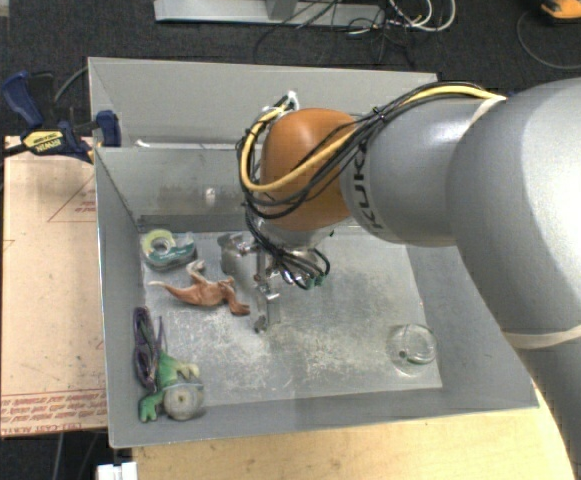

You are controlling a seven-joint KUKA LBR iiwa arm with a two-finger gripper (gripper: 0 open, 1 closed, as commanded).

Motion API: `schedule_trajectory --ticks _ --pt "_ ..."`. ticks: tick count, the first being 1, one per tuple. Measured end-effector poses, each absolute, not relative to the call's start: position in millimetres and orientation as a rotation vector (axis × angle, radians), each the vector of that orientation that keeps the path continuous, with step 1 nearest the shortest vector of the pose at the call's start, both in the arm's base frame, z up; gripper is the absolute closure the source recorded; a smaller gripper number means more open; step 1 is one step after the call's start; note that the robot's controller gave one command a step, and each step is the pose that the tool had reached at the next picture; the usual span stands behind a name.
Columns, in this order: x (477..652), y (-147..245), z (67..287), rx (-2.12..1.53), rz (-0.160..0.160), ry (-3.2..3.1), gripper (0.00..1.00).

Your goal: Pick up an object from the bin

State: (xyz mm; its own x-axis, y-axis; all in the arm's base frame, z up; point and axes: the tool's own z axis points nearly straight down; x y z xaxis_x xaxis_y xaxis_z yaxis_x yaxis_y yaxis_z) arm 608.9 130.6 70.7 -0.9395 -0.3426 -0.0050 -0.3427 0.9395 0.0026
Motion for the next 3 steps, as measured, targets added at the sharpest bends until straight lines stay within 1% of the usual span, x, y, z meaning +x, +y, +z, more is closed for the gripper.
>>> schedule_trajectory --ticks 1,2,3 --pt "590.8 210 73 -0.74 0.009 3.038 1.0" --pt "590.8 210 73 -0.739 0.01 3.039 1.0" --pt "581.6 213 142 -0.781 0.011 3.027 1.0"
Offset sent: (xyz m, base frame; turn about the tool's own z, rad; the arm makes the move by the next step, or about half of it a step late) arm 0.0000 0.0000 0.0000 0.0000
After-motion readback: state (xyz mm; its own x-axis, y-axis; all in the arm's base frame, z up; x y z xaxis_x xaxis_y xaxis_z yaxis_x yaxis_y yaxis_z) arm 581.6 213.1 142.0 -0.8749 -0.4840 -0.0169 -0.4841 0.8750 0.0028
